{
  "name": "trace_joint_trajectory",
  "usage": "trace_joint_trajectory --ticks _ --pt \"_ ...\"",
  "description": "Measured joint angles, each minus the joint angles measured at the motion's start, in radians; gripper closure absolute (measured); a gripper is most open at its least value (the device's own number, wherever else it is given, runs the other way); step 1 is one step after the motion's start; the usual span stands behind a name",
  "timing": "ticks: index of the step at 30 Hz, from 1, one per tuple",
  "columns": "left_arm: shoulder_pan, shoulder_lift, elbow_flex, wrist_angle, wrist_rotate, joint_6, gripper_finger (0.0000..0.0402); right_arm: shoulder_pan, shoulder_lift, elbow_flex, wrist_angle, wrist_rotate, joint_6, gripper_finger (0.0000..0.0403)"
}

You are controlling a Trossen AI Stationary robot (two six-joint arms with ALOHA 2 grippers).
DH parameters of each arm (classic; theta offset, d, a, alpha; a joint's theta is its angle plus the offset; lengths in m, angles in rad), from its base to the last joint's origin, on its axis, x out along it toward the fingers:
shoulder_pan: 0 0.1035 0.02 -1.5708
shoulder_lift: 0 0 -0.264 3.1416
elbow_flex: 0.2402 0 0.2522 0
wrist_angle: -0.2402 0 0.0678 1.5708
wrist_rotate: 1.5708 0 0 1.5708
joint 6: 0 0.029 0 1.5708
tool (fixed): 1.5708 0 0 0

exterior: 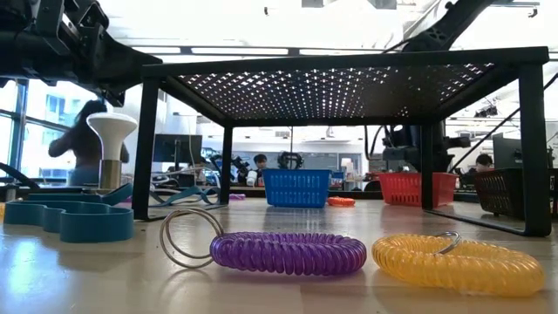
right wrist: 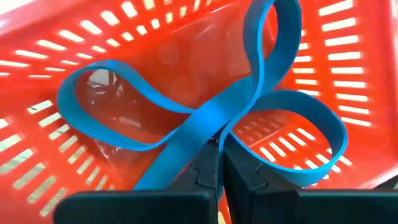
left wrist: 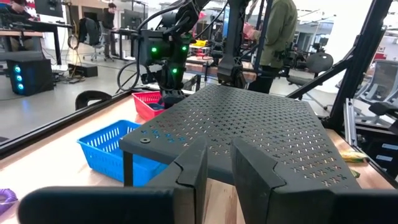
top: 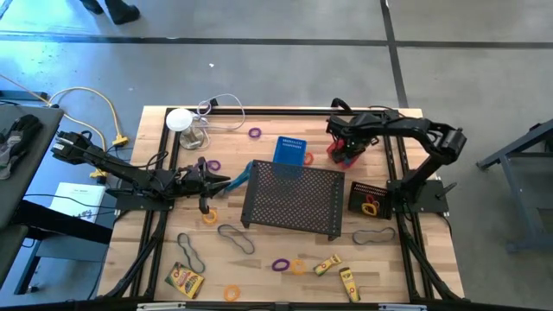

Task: Pick & Place Office Desk Supplies
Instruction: Put the blue rubber band into the red bin, then put the purple spiral keychain into the black bin

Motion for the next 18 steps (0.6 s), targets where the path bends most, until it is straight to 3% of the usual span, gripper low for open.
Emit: trace_joint_trajectory --ticks 14,18 --pt "0.000 0.000 0.000 0.000 0.000 0.000 0.0335 0.006 -0.108 0.072 -0.102 -0.022 0.040 0.0297" --pt "0.000 0.000 0.000 0.000 0.000 0.000 0.0335 0.029 -0.156 0.087 -0.142 0.016 0.064 0.0290"
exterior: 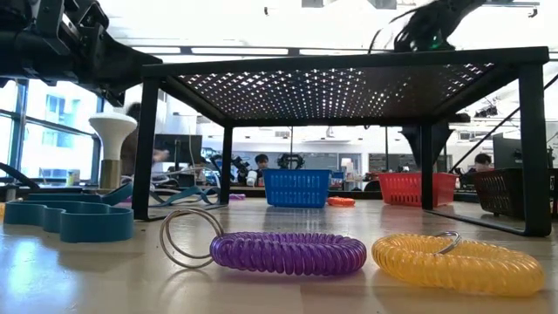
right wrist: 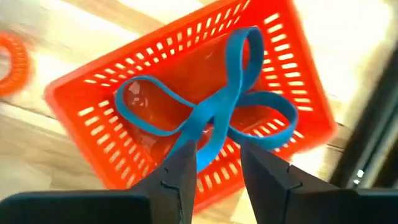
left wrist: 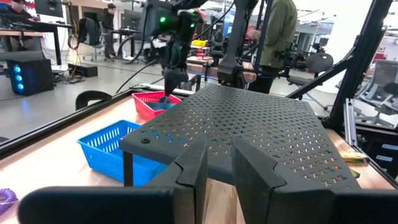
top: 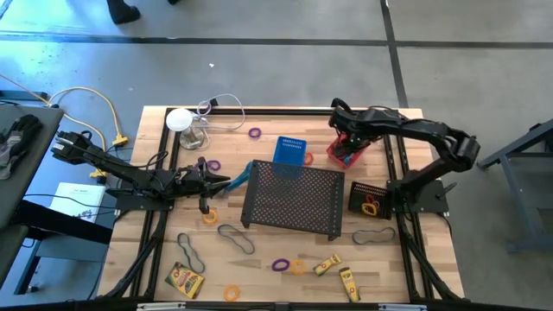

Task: Pick & Place Office Desk Supplies
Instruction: Put the purple spiral keychain into the black bin

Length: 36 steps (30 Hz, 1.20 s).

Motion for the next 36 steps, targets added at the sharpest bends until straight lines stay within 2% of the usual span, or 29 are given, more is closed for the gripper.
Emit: trace_joint_trajectory --ticks 4,8,11,13,17,22,25,28,31,33,36 --pt "-0.007 0.000 0.000 0.000 0.012 0.008 0.0335 0.034 -0.070 0.023 -0.066 0.057 0.014 0.0300" --pt "-0.042 0.000 0.013 -0.013 0.005 0.065 0.0335 0.084 -0.183 0.041 -0.118 0.069 0.065 0.0313" --pt "-0.081 0.000 0.060 -0.119 -0.024 0.097 0.0335 0.143 -0.291 0.041 -0.123 0.071 0.100 0.0319" --pt "-0.110 0.000 0.123 -0.243 -0.063 0.110 0.0335 0.194 -0.360 0.041 -0.118 0.082 0.113 0.0321" --pt "-0.165 0.002 0.289 -0.650 -0.214 0.035 0.0335 0.338 -0.469 0.041 -0.073 0.102 0.168 0.0322" --pt "-0.174 0.001 0.484 -1.033 -0.244 -0.144 0.0335 0.568 -0.537 0.041 0.163 0.152 0.154 0.0322" --pt "-0.115 0.001 0.564 -1.222 -0.242 -0.266 0.0335 0.726 -0.534 0.041 0.319 0.218 0.104 0.0322" --pt "-0.010 0.001 0.609 -1.416 -0.211 -0.364 0.0335 0.866 -0.499 0.041 0.451 0.269 0.035 0.0322" --pt "0.132 0.001 0.629 -1.522 -0.081 -0.421 0.0335 0.980 -0.442 0.041 0.570 0.328 -0.015 0.0322" --pt "0.228 0.003 0.629 -1.556 0.029 -0.422 0.0335 1.046 -0.398 0.041 0.636 0.362 -0.037 0.0322" --pt "0.362 0.033 0.628 -1.573 0.141 -0.397 0.0335 1.120 -0.324 0.041 0.724 0.394 -0.057 0.0322"
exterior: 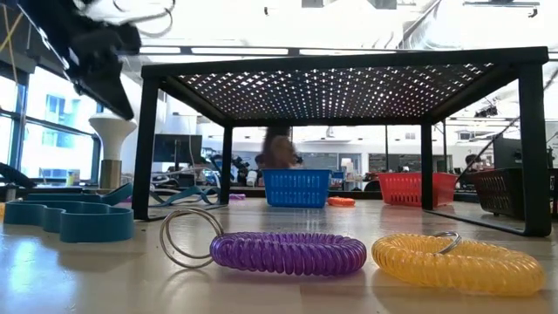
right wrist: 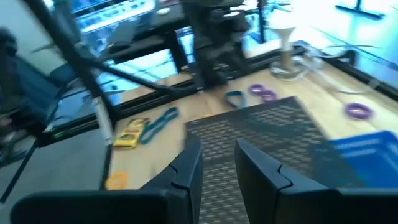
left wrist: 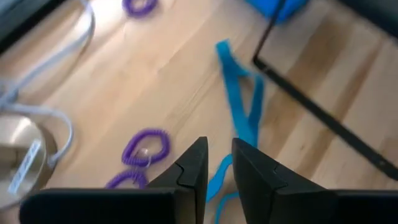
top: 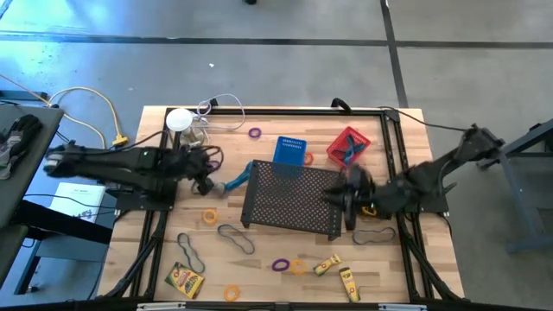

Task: Pick & Place Office Desk Supplies
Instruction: Put the purple spiral keychain into the black bin

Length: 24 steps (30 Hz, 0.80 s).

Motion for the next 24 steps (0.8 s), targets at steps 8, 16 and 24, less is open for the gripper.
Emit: trace_joint_trajectory --ticks 8,16,24 --pt "0.290 0.232 0.000 -0.047 0.165 0.017 0.0335 0.096 0.180 0.000 0.220 0.041 -0.054 0.0322" --pt "0.357 0.454 0.000 0.025 0.235 0.133 0.0335 0.136 0.218 0.000 0.259 0.041 -0.081 0.0322" --pt "0.357 0.471 0.000 0.069 0.206 0.154 0.0335 0.154 0.218 0.000 0.254 0.066 -0.080 0.0322"
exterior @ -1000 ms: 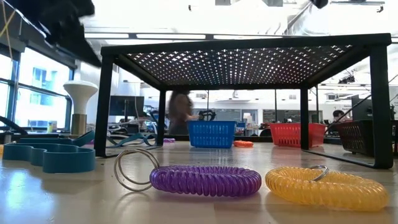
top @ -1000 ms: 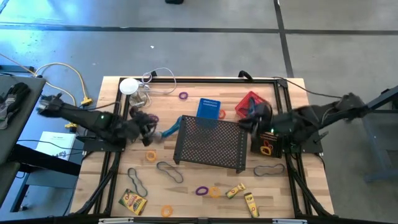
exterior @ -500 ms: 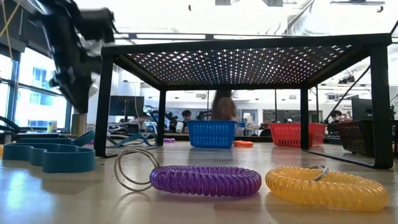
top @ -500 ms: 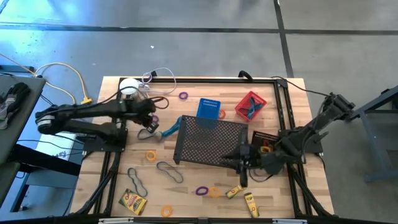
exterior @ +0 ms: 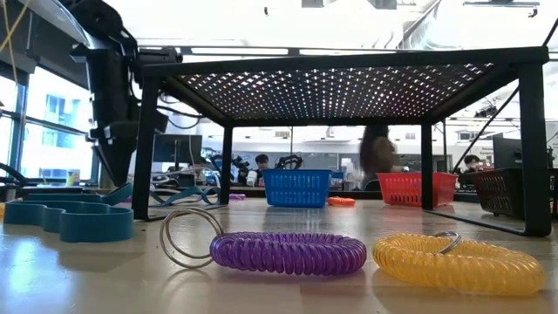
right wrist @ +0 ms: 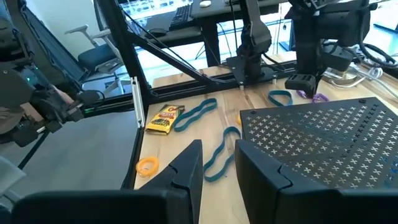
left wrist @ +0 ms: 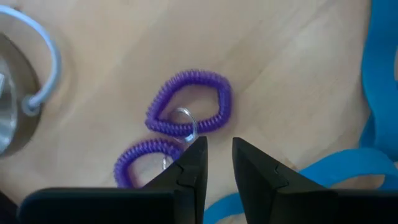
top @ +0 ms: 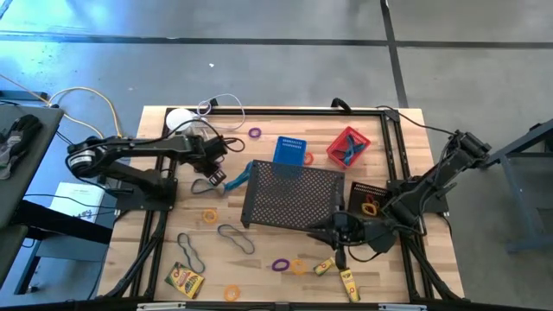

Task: Pick & Place Office Desk Supplies
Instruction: Put the purple spiral keychain into the black bin

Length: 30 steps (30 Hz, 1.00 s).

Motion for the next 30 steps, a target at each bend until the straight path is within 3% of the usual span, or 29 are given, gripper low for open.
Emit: trace_joint_trajectory --ticks 4,20,27,30 --pt "0.009 0.000 0.000 -0.002 -0.001 -0.007 0.0335 0.000 0.000 0.000 -0.023 0.000 0.001 0.0322" --pt "0.143 0.031 0.000 0.038 0.003 -0.326 0.0335 -0.002 0.043 0.000 -0.032 -0.008 0.001 0.0322" --pt "0.202 0.063 0.000 0.052 -0.042 -0.328 0.0335 0.000 0.043 0.000 -0.030 -0.008 0.001 0.0322" --pt "0.220 0.092 0.000 0.055 -0.007 -0.304 0.0335 0.000 0.043 0.000 -0.031 -0.018 0.001 0.0322"
